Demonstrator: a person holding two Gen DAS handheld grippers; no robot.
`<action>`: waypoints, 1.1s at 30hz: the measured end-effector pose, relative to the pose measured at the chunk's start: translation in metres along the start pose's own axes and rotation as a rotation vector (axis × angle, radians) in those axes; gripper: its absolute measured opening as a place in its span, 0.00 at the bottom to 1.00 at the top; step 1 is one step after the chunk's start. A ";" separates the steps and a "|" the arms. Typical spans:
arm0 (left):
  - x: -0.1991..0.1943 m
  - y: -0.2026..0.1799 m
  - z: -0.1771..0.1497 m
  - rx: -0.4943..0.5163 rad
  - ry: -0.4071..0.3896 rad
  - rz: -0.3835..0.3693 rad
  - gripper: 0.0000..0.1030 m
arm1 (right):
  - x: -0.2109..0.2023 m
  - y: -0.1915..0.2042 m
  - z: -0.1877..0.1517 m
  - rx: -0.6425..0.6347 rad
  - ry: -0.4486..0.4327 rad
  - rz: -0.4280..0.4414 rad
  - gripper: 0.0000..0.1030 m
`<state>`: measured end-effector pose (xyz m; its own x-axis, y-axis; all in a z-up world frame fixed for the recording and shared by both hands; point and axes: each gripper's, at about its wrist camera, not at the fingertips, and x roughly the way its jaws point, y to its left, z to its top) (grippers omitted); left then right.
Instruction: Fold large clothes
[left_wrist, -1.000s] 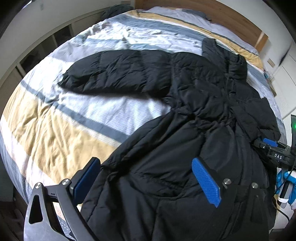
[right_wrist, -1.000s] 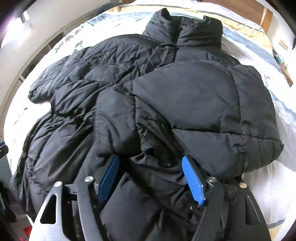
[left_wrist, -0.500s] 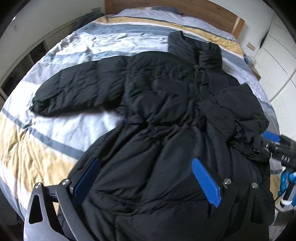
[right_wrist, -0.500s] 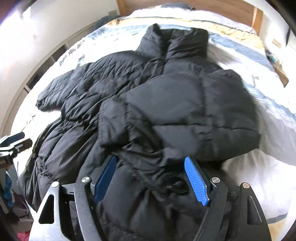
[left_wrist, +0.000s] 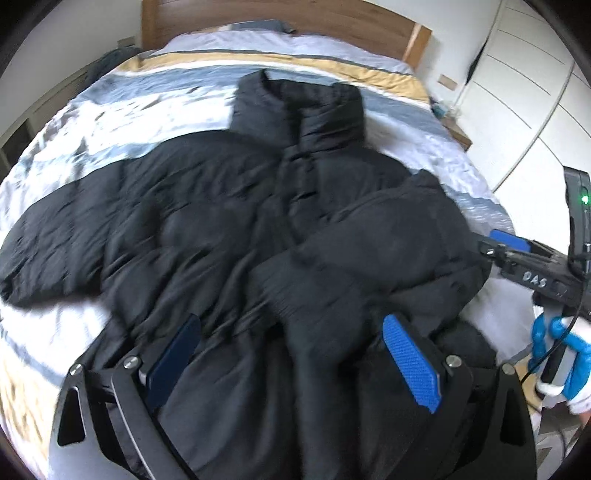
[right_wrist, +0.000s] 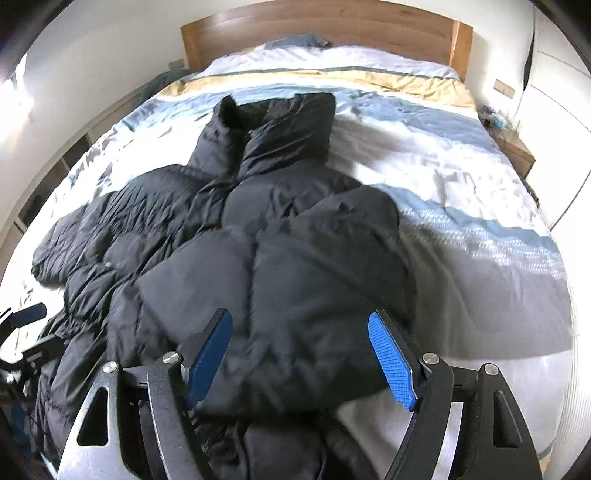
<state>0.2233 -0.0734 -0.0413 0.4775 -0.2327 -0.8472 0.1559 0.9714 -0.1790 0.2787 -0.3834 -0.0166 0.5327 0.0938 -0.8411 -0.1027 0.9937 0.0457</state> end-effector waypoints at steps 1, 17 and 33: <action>0.007 -0.007 0.005 -0.001 -0.005 -0.009 0.97 | 0.003 -0.001 0.003 0.000 -0.004 0.001 0.73; 0.127 -0.021 0.022 0.040 0.088 0.066 0.98 | 0.077 -0.012 -0.001 -0.042 0.084 0.003 0.73; 0.088 -0.018 -0.005 0.111 0.112 0.037 0.97 | 0.038 -0.013 -0.044 0.037 0.120 -0.054 0.73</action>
<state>0.2586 -0.1107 -0.1150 0.3865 -0.1845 -0.9037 0.2380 0.9666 -0.0956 0.2634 -0.3953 -0.0727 0.4321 0.0340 -0.9012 -0.0439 0.9989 0.0167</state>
